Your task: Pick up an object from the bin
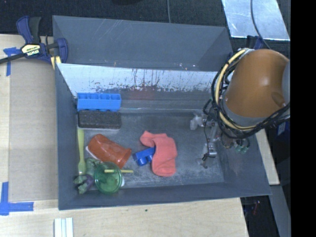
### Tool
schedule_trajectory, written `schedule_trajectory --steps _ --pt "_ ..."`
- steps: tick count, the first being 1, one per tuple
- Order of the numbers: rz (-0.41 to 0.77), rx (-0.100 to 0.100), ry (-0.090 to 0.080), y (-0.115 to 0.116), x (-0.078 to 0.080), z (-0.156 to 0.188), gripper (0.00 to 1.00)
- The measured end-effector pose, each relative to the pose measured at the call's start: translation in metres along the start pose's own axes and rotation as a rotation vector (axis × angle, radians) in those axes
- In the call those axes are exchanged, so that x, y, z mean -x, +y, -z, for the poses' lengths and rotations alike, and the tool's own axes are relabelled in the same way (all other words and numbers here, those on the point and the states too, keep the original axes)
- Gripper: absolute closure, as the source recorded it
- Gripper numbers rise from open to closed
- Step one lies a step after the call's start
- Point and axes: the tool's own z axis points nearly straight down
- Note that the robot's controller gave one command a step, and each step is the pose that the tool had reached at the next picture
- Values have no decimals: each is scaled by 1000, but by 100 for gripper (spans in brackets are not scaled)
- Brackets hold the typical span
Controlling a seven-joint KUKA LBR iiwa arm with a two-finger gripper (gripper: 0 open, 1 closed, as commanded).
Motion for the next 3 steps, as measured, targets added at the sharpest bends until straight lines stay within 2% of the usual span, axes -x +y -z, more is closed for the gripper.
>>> schedule_trajectory --steps 1,2,3 --pt "1 -1 -8 0 2 4 0" --pt "221 -3 -6 43 49 24 0" --pt "250 -1 -11 53 75 44 0"
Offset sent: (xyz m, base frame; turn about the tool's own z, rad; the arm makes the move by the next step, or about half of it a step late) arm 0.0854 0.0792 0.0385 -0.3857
